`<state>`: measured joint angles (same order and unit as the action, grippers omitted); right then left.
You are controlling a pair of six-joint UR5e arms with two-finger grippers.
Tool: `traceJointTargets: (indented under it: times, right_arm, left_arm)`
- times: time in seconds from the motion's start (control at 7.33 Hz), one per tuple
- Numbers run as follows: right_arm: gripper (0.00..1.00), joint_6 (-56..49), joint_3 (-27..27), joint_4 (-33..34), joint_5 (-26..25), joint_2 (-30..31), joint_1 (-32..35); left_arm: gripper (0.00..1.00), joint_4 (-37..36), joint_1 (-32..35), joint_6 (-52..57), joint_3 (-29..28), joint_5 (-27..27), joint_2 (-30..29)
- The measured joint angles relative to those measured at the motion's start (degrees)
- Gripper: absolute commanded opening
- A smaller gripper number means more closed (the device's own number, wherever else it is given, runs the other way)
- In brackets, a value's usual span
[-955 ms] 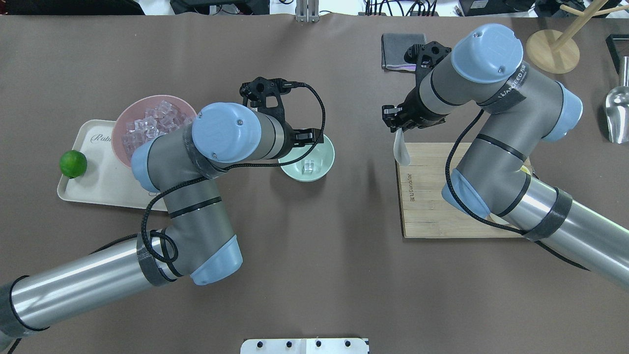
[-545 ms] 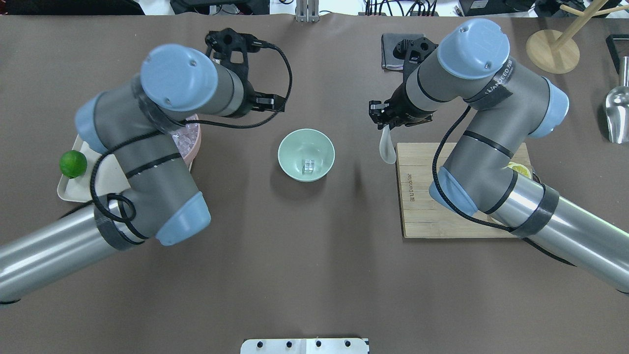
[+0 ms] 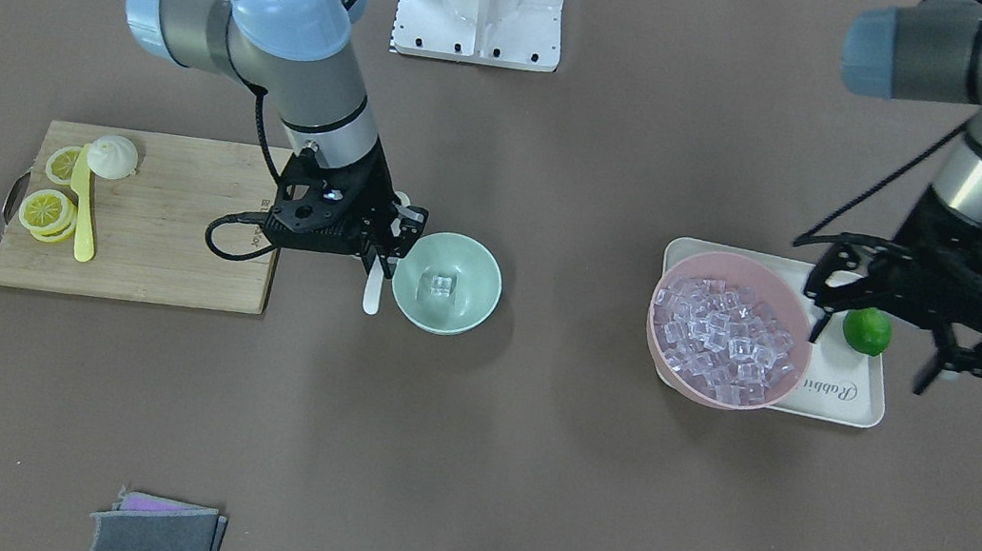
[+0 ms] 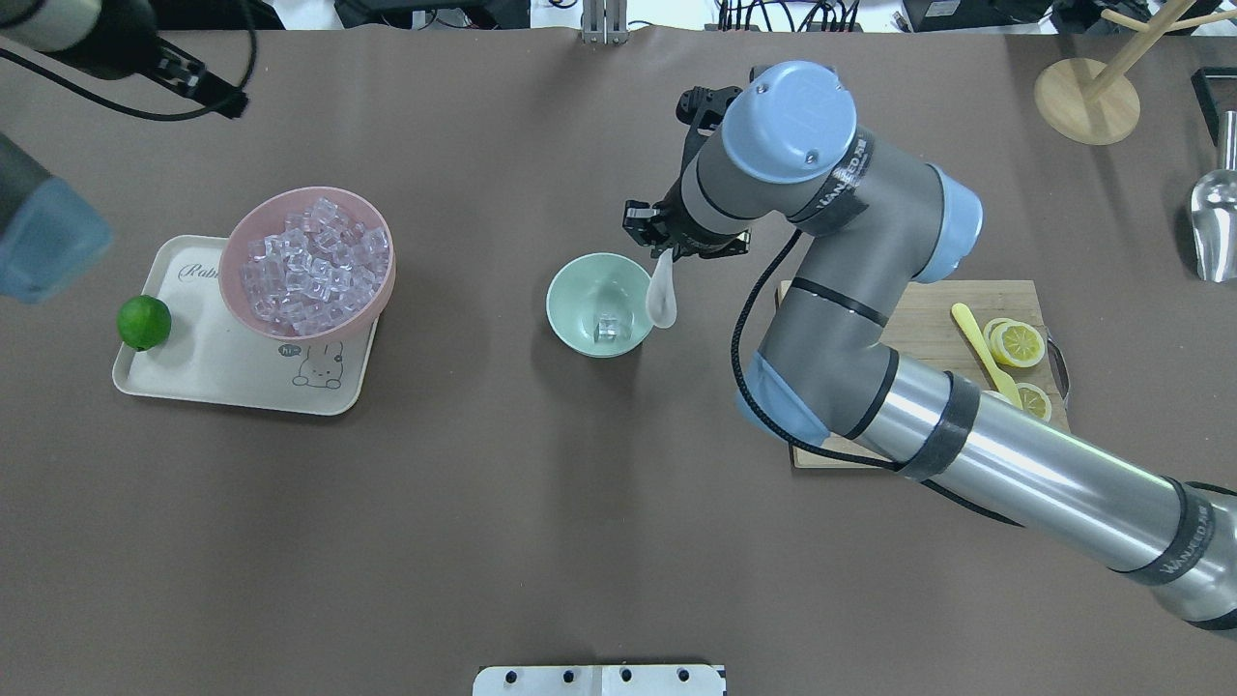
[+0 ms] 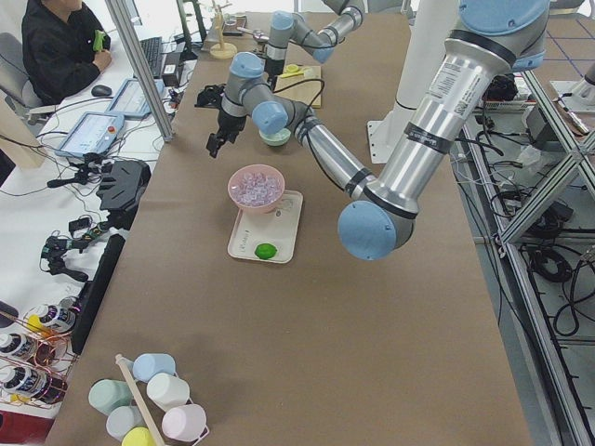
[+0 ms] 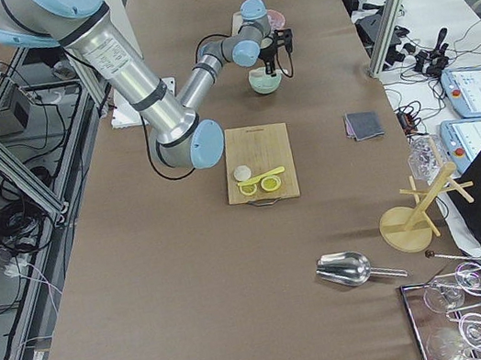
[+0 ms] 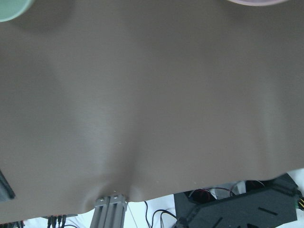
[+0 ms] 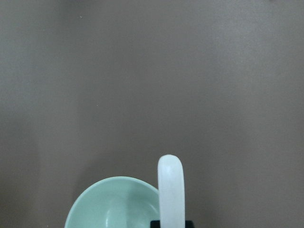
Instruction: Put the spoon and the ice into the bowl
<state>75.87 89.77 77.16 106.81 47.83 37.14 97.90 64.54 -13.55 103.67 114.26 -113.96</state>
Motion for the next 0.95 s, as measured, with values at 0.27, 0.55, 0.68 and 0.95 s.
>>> traceJointTargets:
  times: [0.27, 0.55, 0.68, 0.95]
  right_arm:
    - [0.0, 1.6, -4.4, -0.3, -5.1, -3.5, -2.6]
    - [0.0, 1.8, -8.4, -0.5, -8.8, -6.2, -3.1]
    - [0.0, 1.8, -9.9, -0.6, -10.7, -6.8, -3.2]
    - [1.0, 2.1, -12.3, -0.7, -12.0, -7.6, -3.8]
  left_arm:
    - [0.98, 0.3, 7.1, 5.0, 0.0, 4.4, 5.0]
    - [0.98, 0.7, 10.6, 5.6, 0.0, 6.7, 9.0]
    - [0.98, 1.8, 11.1, 5.7, -0.3, 6.8, 10.2]
    - [0.98, 4.8, 11.3, 5.6, -1.8, 6.8, 11.3]
